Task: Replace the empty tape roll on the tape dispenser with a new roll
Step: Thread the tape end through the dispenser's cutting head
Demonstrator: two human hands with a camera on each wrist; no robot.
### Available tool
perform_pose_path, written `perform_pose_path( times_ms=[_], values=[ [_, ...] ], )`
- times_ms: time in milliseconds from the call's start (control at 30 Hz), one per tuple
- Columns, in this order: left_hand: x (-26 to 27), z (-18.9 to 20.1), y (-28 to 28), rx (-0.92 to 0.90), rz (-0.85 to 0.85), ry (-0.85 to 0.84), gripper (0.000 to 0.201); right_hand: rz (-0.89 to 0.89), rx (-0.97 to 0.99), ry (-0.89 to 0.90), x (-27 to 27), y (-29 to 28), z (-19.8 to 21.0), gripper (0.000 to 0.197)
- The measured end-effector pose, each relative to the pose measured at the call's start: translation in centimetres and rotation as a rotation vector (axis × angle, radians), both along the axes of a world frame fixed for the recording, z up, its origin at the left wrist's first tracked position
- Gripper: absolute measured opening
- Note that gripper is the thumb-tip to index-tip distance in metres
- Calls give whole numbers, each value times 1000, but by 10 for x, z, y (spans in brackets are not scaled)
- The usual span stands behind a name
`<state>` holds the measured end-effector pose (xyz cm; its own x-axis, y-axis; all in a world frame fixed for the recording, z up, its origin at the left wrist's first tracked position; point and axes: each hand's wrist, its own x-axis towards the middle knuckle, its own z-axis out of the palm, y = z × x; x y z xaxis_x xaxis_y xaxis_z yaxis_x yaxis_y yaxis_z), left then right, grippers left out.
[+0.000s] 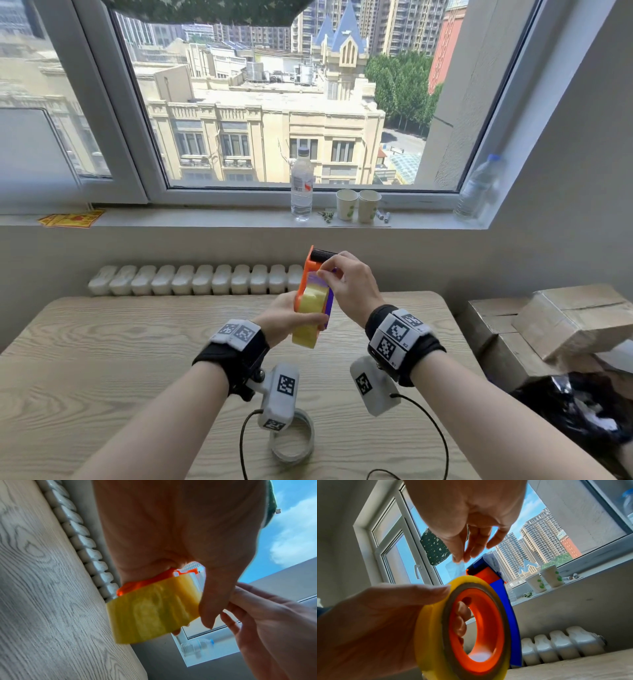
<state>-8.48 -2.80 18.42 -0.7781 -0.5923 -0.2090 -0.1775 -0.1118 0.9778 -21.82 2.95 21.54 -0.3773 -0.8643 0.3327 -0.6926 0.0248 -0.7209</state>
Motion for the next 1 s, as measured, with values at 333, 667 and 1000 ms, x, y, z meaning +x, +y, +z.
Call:
perform_pose_path(
  times_ms=[333,667,1000],
  values=[
    [-9,1,0,-56,196,-82,32,32,-79,-10,2,-3,9,8],
    [-3,-13,0,27,188,-45,30,-84,-5,-26,-5,-13,12,13],
    [0,-5,-6,-39,274,-87,29,-9,-94,-53,6,-17,22,12]
  ],
)
